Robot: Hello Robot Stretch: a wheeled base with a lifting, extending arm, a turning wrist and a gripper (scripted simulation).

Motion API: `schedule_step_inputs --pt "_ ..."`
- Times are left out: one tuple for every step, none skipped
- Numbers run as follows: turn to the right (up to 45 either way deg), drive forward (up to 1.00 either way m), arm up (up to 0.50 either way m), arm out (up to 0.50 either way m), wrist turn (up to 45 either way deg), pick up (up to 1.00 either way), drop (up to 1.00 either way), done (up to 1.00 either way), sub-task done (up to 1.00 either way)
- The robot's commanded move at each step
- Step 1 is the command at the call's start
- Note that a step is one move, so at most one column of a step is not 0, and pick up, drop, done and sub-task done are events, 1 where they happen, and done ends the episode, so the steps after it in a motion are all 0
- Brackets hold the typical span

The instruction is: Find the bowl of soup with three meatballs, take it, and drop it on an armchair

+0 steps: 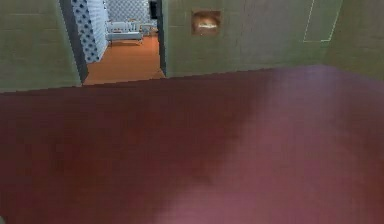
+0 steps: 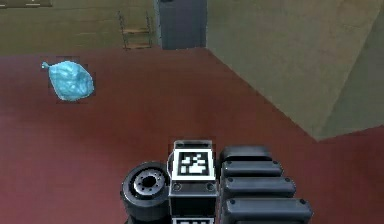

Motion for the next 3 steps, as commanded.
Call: schedule_step_inputs --pt "0.0 0.05 0.00 0.00 0.0 0.00 0.00 0.00 0.00" --pt "-21.0 0.00 0.00 0.00 0.0 0.00 0.00 0.00 0.00" --pt "0.0 1.00 0.00 0.00 0.0 0.00 0.00 0.00 0.00"
